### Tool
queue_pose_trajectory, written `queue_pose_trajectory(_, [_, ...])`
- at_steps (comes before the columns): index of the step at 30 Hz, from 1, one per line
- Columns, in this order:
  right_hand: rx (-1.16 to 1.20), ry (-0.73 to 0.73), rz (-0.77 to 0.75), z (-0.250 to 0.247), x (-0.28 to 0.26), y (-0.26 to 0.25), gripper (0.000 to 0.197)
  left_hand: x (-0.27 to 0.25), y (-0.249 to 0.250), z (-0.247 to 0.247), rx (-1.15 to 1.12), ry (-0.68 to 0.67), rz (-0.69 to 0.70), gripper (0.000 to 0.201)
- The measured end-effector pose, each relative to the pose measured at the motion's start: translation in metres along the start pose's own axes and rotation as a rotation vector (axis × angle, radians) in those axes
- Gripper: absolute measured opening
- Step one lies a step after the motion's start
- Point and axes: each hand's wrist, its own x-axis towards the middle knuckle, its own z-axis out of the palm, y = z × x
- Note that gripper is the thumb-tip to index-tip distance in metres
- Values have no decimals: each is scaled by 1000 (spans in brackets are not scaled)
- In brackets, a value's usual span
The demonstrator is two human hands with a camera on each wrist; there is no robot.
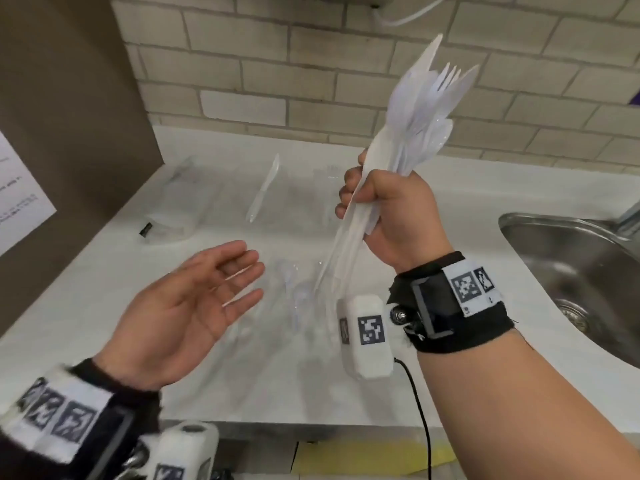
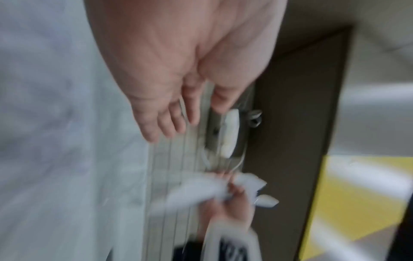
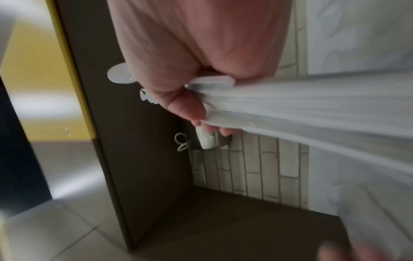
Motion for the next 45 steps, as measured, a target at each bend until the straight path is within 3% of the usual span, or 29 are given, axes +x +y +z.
queue_pose_trajectory(2, [11,-23,-47,20,0,3,34,19,-22,38,123,83,-81,44])
queue_pose_trajectory(6, [-30,-63,-103,41,-3,9,38,42,-43,57,-66,206,-309,61])
queue_pose_trajectory(10, [-131,-78,-144,43,-9,23,41,53,-54,47,-245,123,-389,56])
queue_pose_trajectory(17, [-317,-108,-123,26,-12,50,44,55,-59,50,-350,62,-349,41])
queue_pose_trajectory(26, [-403,0,-54,10,-14,77,24,58,-58,54,-261,18,-256,47])
queue_pose_trajectory(32, [-466,1,25,9,-15,86,25,57,-61,48,-228,-2,-241,51])
queue_pose_trajectory(36, [-291,-12,141,3,-11,84,11,54,-54,41,61,-70,-221,62])
queue_pose_trajectory(38, [-209,-110,184,-1,-8,83,3,56,-44,37,226,-112,-157,74])
queue_pose_trajectory(40, [-232,-247,239,-1,-11,87,15,58,-31,39,411,-179,-108,91])
queue_pose_trajectory(42, [-252,-387,296,3,-18,92,9,57,-20,47,589,-247,-110,84])
queue_pose_trajectory(45, [-224,-481,422,7,-27,95,9,55,-14,54,727,-211,-132,62])
